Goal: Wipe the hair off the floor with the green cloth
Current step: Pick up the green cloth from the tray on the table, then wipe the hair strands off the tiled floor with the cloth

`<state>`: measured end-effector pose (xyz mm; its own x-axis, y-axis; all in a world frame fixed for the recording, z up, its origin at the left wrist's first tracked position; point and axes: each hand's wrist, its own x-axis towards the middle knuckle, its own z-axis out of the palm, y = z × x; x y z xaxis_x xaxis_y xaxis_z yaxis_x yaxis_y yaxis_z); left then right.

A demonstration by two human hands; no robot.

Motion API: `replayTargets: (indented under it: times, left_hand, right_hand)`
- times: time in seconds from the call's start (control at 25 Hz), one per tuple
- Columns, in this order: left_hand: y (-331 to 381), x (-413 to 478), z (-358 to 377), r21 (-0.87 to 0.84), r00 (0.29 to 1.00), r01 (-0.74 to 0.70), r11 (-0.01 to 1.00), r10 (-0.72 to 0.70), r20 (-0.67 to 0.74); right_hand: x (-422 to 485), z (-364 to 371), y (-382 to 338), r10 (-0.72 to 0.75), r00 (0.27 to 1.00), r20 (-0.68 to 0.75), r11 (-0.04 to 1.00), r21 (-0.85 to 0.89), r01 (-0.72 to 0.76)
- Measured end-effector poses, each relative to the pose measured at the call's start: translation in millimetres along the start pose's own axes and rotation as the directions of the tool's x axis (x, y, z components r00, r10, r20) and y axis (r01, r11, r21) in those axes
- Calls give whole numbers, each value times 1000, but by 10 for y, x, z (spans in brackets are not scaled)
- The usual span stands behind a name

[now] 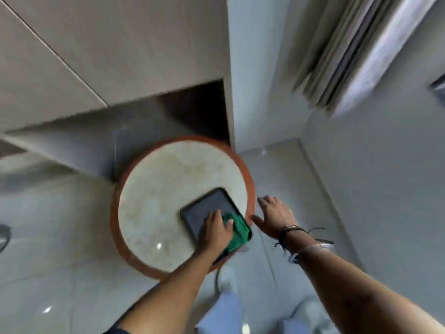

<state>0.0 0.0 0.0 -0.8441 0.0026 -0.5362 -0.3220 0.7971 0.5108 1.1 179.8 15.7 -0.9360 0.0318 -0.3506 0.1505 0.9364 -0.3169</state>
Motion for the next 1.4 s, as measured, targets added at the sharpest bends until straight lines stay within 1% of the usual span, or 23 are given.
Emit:
replayTargets:
  times: [0.04,0.12,0.16,0.2,0.24,0.32,0.4,0.44,0.52,0.6,0.68,0.72,0.76,0.84,0.88,0.96,1.04,1.12,1.2,1.24,1.32,1.36,1.4]
  left_hand:
    - [-274,95,145,2,995,95,996,-94,-19]
    - [-664,359,487,-102,975,202,974,-210,-78]
    - [-791,485,635,-155,956,266,952,-280,-82]
    - [-843,600,755,-214,939,317,924,-338,-69]
    - [-831,668,847,-274,906,394,877,-421,-47]
    - [-787,781,958,-454,821,514,728,-571,14]
    - [-795,870,968,-594,759,566,571,-642,106]
    - [-810,890,952,-592,756,576,564,-642,124]
    - [-713,837,864,-561,812,534,633,-568,132]
    - [-540,727,785,-590,899,402,700,-424,110]
    - [-295,559,690,-611,957,270,744,-280,82]
    - [-200,476,666,-617,972,225,754,-217,89]
    - [-113,414,657,-637,978,209,742,-168,125]
    - [95,273,710,-697,962,250,672,-92,257]
    - [200,230,775,-721,942,288,630,-52,331]
    - [366,180,992,-726,887,362,584,24,461]
    - [472,204,1285,-693,835,400,600,72,545]
    - [483,281,1642,-632,826,392,668,46,562]
    - [356,445,2156,-512,834,345,787,-6,552]
    - [218,576,2444,-406,841,304,862,-42,539]
    - [-202,948,3042,-63,851,137,989,-85,519]
    - [-468,1182,3347,148,849,2,989,-79,523]
    - [-705,1413,3578,333,842,-144,932,-61,536]
  right_hand:
    - [28,422,-66,19,994,104,999,31,-22]
    - [166,1104,-169,65,979,196,987,132,-92]
    - [228,1346,-237,105,966,234,977,158,-145]
    - [316,1536,-263,127,967,219,974,155,-163]
    - [378,1664,-264,141,970,199,977,131,-169]
    - [476,1752,-218,155,978,137,978,116,-172]
    - [519,1725,-200,177,971,160,965,165,-203]
    - [538,1688,-199,177,968,177,957,199,-211]
    - [543,1564,-159,161,963,217,945,246,-214]
    - [477,1417,-74,152,973,176,926,318,-203]
    - [360,1291,87,182,976,117,870,443,-215]
    - [299,1207,162,231,960,156,785,553,-279]
    - [245,1098,246,269,929,254,619,693,-369]
    - [72,906,521,180,895,408,134,891,-433]
    - [-14,836,705,117,901,418,-39,909,-416]
    - [-204,743,1082,-20,892,451,-205,872,-445]
    - [-368,809,1463,-131,874,468,-304,820,-484]
    - [-470,1033,1803,-70,873,482,-362,804,-472]
    - [-500,1434,2161,177,837,518,-307,837,-453]
    - [-482,1692,2359,346,785,514,-214,858,-467]
    - [-370,2380,2786,638,657,402,109,797,-594]
    - [-277,2797,2999,714,635,293,305,687,-660]
    - [-182,3168,3186,732,659,173,488,542,-684]
